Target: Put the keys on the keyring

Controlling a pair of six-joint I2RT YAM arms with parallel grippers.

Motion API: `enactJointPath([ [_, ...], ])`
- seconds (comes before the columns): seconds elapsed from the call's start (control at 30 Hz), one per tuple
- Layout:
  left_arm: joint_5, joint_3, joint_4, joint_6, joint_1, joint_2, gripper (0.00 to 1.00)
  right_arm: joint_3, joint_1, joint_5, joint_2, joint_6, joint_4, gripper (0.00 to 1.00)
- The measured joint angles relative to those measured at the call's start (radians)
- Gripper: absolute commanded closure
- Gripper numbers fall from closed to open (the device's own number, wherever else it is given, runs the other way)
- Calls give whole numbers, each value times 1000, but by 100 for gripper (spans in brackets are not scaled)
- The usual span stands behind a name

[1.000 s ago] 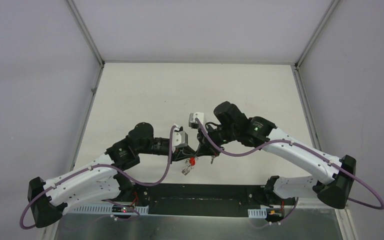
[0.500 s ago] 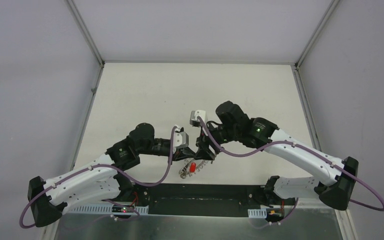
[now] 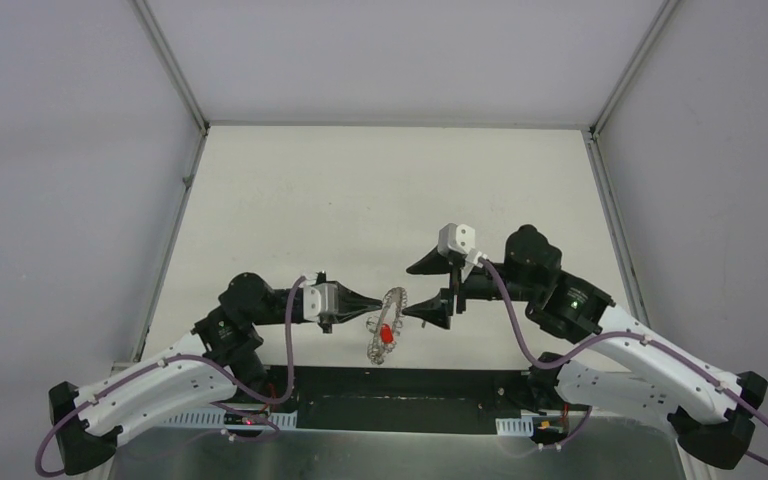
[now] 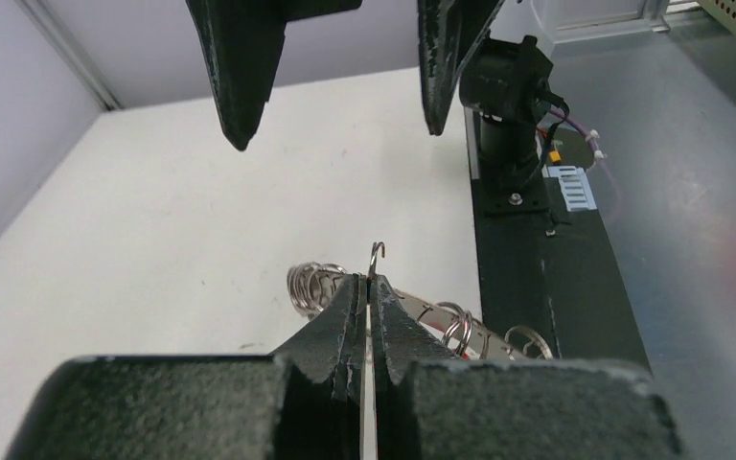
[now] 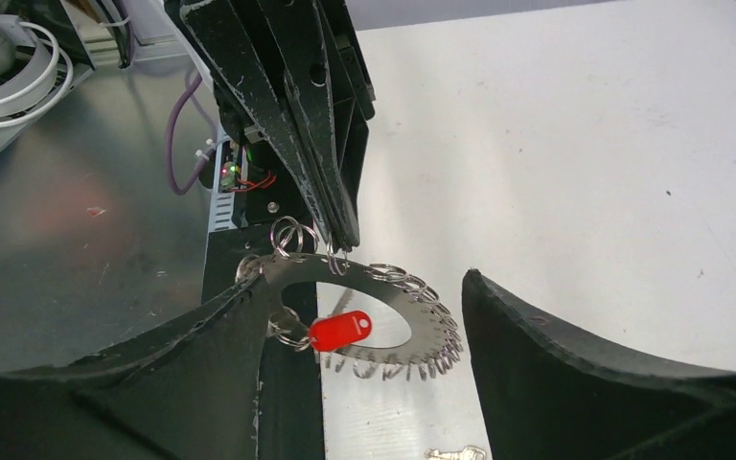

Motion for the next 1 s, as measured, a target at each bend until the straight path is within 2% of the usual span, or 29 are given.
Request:
enactJointPath([
  [0.1,19,-37,72,42,0,-24,100,-28,0,-29,-9,-7,46,33],
  [0.3,41,-84,183,131,0,-47,100,-52,0,-116,5,-25,113,53],
  [0.6,41,-123,347,136,0,-31,100,-52,0,-201,92,-27,188,65],
  [0.7,41,-135,388,122,0,-25,100,-52,0,-219,114,-26,212,75],
  [0.9,39,-140,413,97,0,-21,100,-52,-2,-240,129,-21,246,100],
  [1.0,37,-140,416,85,0,-24,100,-52,-2,-248,129,-21,259,100],
])
